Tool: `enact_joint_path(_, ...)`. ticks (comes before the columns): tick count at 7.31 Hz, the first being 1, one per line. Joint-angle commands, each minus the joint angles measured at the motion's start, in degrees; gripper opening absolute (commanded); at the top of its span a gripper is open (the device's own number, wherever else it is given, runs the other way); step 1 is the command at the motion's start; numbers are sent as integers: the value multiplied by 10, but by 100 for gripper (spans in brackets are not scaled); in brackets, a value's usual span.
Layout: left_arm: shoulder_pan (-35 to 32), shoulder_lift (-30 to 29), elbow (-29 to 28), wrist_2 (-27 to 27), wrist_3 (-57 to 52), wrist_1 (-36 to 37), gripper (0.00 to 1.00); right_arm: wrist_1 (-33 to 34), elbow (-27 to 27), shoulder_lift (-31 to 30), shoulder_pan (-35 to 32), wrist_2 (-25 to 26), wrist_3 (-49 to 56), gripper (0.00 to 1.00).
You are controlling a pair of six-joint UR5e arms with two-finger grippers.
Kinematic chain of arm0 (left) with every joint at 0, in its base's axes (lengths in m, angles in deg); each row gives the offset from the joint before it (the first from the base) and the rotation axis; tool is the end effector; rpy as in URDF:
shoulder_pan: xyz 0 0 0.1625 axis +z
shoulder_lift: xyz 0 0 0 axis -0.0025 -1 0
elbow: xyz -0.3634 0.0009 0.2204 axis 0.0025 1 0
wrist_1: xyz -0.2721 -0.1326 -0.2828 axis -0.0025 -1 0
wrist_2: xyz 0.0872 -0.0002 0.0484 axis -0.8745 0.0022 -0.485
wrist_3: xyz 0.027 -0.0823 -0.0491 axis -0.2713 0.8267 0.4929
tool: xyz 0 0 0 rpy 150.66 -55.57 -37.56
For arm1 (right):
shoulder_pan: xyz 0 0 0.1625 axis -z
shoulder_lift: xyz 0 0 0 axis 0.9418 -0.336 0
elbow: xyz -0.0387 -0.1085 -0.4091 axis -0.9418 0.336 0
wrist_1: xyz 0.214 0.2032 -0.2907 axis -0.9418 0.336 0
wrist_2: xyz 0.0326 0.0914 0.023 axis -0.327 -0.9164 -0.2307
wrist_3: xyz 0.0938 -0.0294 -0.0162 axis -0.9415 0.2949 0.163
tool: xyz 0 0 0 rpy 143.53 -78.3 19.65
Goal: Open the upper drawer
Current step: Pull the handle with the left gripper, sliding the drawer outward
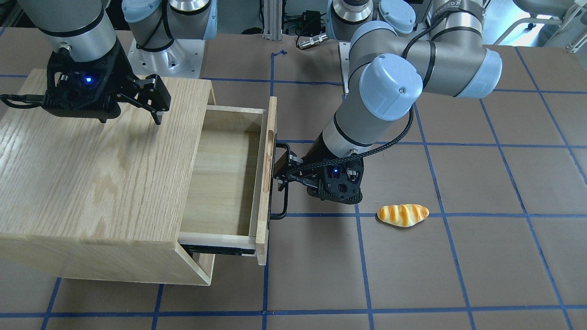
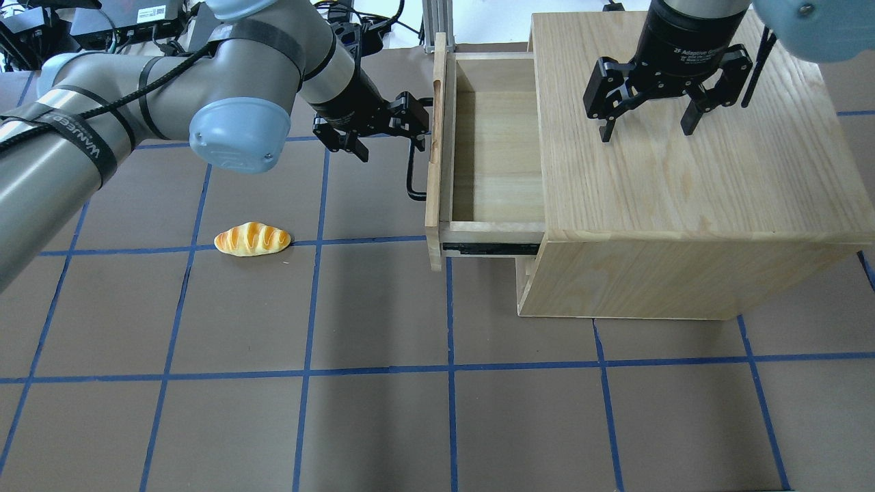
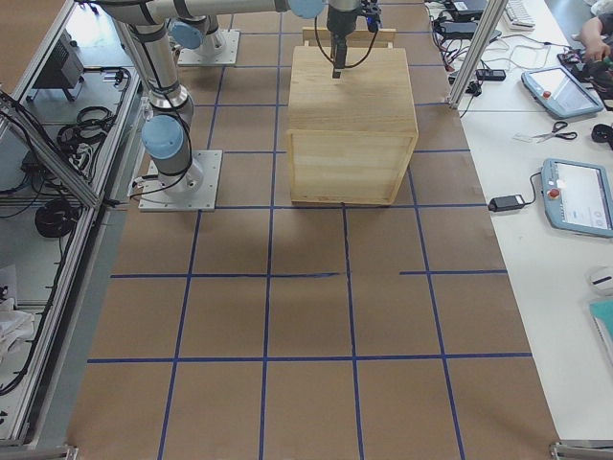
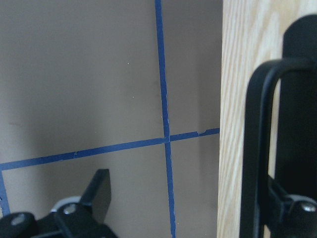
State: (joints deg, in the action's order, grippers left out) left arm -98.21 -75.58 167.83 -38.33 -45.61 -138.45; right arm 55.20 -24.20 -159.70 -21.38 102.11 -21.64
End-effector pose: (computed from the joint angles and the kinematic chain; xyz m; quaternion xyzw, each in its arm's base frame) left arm -0.2496 -0.5781 0.3711 -0.0225 -0.9864 0.0412 0.1575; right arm 0.1447 -0.5163 0.5049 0.0062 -0.9995 -0.0225 0.0220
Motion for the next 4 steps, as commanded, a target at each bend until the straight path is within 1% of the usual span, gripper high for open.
enact_joint_path(1, 11, 4, 1, -1, -1, -3, 100, 0, -1, 0, 1, 0, 1, 100)
enact_joint_path(4, 24, 6, 1, -3, -1, -18, 100, 0, 0, 0, 0, 0, 1, 100)
